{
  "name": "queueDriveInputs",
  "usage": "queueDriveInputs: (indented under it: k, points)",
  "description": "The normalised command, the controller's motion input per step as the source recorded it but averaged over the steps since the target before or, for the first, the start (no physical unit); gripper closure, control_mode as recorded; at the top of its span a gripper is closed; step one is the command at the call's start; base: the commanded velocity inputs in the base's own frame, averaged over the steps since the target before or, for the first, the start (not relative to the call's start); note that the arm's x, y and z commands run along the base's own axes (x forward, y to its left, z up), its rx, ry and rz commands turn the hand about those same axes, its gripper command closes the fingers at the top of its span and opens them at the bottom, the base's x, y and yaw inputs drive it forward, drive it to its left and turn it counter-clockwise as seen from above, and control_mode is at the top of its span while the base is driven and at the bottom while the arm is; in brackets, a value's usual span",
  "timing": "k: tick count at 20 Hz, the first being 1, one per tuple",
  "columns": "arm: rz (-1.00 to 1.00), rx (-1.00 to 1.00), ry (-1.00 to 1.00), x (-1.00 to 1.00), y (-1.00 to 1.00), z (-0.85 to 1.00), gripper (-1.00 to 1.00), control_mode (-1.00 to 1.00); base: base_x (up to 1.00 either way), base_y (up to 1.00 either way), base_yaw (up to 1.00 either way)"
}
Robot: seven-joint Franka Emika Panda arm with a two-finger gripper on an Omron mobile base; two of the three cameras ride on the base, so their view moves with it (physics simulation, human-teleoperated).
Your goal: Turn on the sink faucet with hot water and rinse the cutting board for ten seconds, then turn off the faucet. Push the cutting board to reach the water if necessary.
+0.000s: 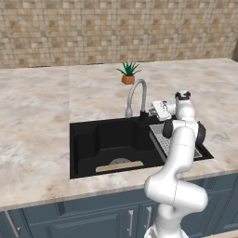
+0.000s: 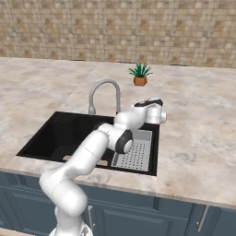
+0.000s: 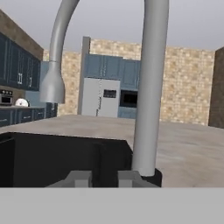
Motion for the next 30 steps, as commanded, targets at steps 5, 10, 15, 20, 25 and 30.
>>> queueDriveInputs:
  k: [5, 10, 15, 20, 25, 30]
  points:
    - [-0.14, 0.00, -0.01, -0.02, 0.07, -0.15, 1.00, -1.00, 0.00, 0.00, 0.00]
    - [-0.13, 0.00, -0.02, -0.01, 0.08, -0.06, 1.00, -1.00, 0.00, 0.00, 0.00]
    - [-0.13, 0.00, -0.02, -0.03, 0.03, -0.04, 1.00, -1.00, 0.00, 0.00, 0.00]
    - [-0.13, 0.00, -0.02, -0.01, 0.00, -0.01, 1.00, -1.00, 0.00, 0.00, 0.00]
    - [-0.11, 0.00, -0.02, 0.00, 0.00, 0.00, 1.00, -1.00, 0.00, 0.00, 0.00]
    - [-0.10, 0.00, -0.01, 0.00, 0.01, -0.02, 1.00, -1.00, 0.00, 0.00, 0.00]
